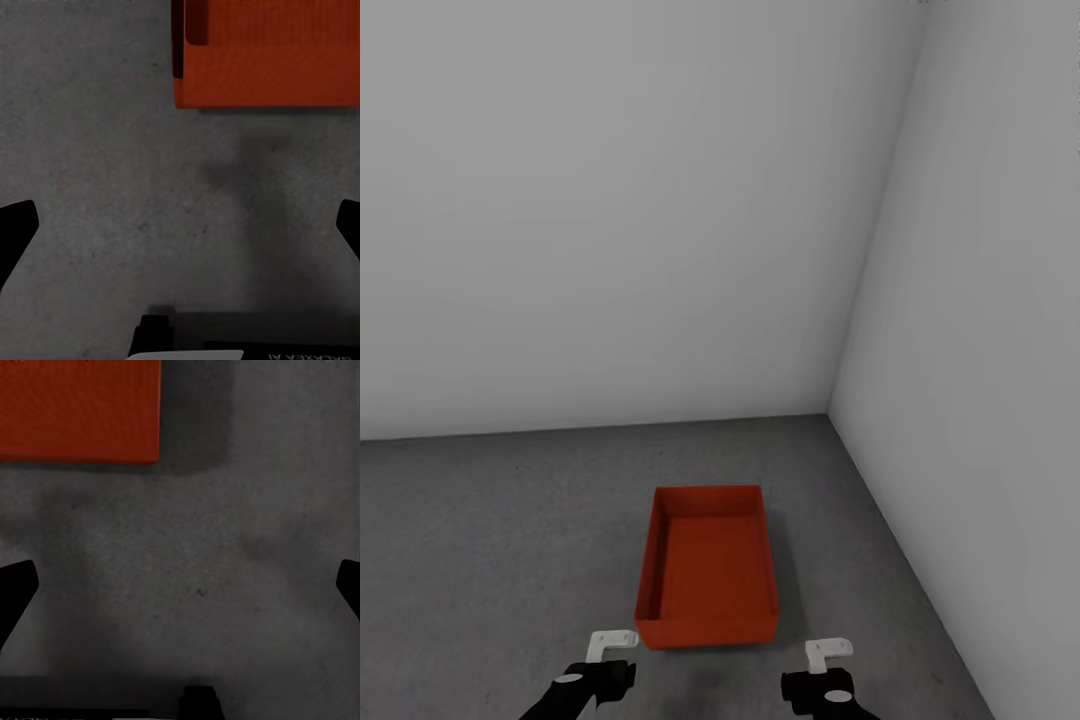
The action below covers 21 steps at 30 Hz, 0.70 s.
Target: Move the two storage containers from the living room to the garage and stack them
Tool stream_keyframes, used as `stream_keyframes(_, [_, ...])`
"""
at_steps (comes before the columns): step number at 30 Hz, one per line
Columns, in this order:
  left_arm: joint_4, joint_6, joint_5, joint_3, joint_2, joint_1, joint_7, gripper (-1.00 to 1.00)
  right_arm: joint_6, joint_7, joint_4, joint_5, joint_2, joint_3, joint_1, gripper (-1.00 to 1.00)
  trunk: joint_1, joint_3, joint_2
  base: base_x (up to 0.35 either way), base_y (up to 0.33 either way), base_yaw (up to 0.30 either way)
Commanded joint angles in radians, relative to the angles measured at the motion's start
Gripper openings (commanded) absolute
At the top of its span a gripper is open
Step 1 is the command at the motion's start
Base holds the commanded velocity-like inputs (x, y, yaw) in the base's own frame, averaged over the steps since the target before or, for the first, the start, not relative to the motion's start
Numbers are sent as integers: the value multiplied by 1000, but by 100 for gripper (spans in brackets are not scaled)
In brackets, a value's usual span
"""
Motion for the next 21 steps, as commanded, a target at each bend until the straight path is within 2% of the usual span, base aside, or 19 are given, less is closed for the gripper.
stream_keyframes(1, [1,5,1,1,0,0,2,100,-3,-4,0,-11,0,8,-1,100,0,1,-1,0,0,0])
stream_keyframes(6, [17,2,8,2,4,0,2,100,-2,-3,2,-12,3,8,1,100,0,8,-1,0,0,0])
stream_keyframes(10, [84,-8,10,2,15,0,2,100,1,-3,16,-13,7,8,4,100,0,15,-1,0,0,0])
stream_keyframes(14, [167,-48,12,3,22,0,2,100,1,-3,37,-14,12,7,2,100,0,21,-1,0,0,0])
stream_keyframes(21, [234,-69,15,4,24,0,3,100,1,-3,43,-15,13,7,1,100,0,32,-1,0,0,0])
